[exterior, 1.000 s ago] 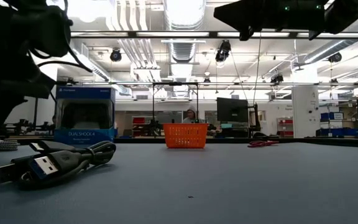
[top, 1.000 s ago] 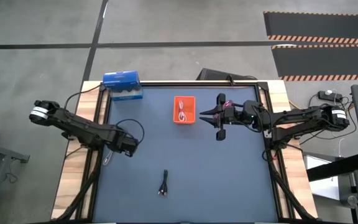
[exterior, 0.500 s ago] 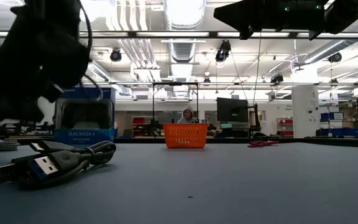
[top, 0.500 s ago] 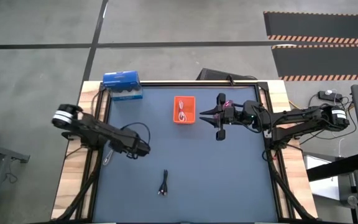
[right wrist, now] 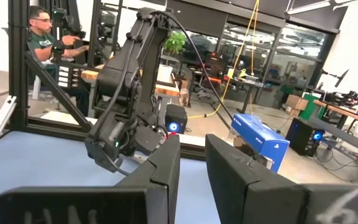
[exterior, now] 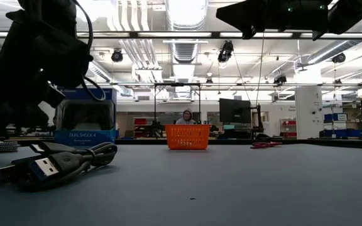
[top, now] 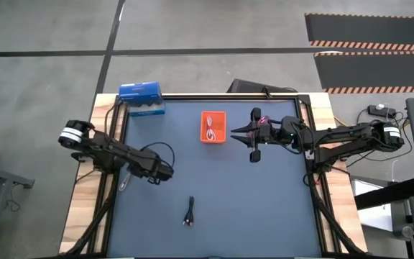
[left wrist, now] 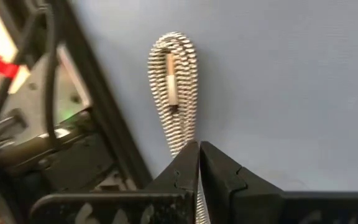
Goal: Pick and place USB-C Cables
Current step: Put the black white charger cable into the orange bin
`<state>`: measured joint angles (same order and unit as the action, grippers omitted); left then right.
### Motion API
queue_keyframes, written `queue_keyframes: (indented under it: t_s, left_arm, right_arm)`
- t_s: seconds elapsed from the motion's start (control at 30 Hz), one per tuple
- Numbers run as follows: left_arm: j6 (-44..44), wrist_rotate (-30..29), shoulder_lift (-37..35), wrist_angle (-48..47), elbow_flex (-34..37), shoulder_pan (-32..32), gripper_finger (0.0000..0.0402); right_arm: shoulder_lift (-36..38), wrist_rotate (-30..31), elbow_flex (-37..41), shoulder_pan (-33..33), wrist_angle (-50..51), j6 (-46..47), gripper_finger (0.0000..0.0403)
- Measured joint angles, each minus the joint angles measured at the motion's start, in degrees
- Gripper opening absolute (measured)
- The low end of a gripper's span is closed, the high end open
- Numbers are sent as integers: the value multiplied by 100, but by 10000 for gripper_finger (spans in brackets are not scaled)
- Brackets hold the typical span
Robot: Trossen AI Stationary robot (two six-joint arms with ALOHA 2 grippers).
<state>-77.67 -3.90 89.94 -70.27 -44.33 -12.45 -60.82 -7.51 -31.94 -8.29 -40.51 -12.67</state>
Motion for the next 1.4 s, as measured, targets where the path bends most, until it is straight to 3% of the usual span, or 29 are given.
queue_keyframes:
  t_s: [0.4,0.73,0.87,1.2,1.4]
  left_arm:
    - [10,58,-75,175,236,11,10]
    - [-93,80,-78,178,310,11,132]
    - [-105,54,-78,187,370,11,156]
    - [-144,31,-82,531,613,11,157]
    - [-215,35,-84,628,635,11,121]
  right_arm:
    - [0,2,1,0,0,2,68]
    - [0,2,0,0,1,4,68]
    - [0,2,2,0,2,3,68]
    - [0,2,2,0,25,4,68]
    - [0,2,2,0,26,22,68]
